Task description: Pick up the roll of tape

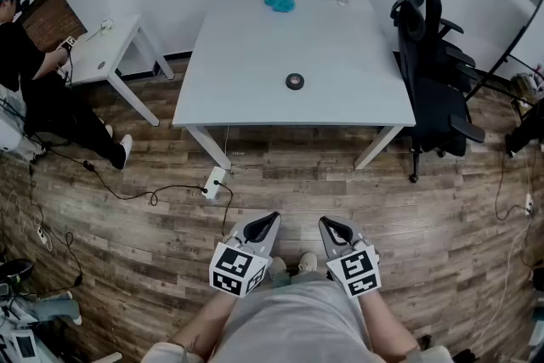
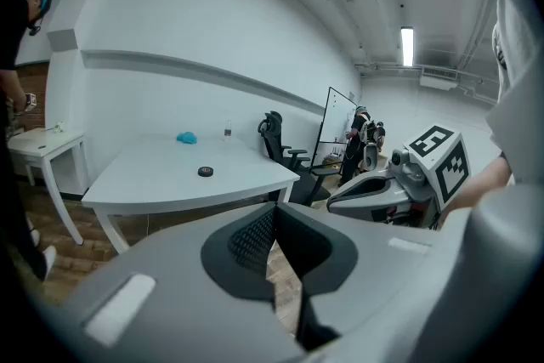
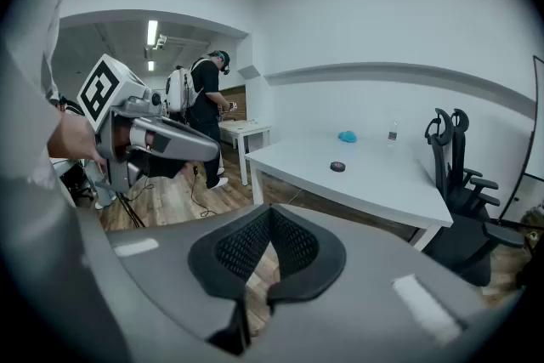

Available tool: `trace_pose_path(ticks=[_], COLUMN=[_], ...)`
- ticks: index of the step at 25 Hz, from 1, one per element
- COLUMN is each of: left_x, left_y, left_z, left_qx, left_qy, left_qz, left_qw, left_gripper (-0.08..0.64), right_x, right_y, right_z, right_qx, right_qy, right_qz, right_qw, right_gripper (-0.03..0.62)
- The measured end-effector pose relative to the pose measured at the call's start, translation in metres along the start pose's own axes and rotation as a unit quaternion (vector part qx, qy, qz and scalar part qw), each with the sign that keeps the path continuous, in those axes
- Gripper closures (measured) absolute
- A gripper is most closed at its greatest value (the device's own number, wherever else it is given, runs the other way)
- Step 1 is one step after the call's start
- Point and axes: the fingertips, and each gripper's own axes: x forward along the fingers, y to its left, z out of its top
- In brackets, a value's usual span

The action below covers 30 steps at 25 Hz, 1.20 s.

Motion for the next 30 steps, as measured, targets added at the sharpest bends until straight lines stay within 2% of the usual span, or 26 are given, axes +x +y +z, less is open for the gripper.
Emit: trace_pose_path(ticks=[7,15,21,30], left_x=[0.0,-0.021,-0.035,-0.024], left_y=[-0.002,0.008,0.025,0.041], left_z=[0.002,-0.001,-0.017,-0.004], left_qx=[0.002,0.01,0.005,0.009], left_qy=[-0.002,-0.01,-0.003,-0.018], left_qz=[-0.001,-0.001,-0.003,-0.01], left_qw=[1.0,0.9999,1.0,0.9997], left_gripper=[0.541,0.541,0.541,0.541], right_x=[0.0,0.01,0.02,0.03], right_y=[-0.007,0.02,0.037,0.021], right_z=[0.007,0.004,0.014,0.022], right_qx=[-0.009,-0.009,0.023,0.03], right_qy=[-0.004,0.0,-0.019,-0.027], right_qz=[-0.005,0.002,-0.005,-0.021], right_qw=[1.0,1.0,1.0,0.999], right_gripper=[0.588,0.588,0.586,0.586])
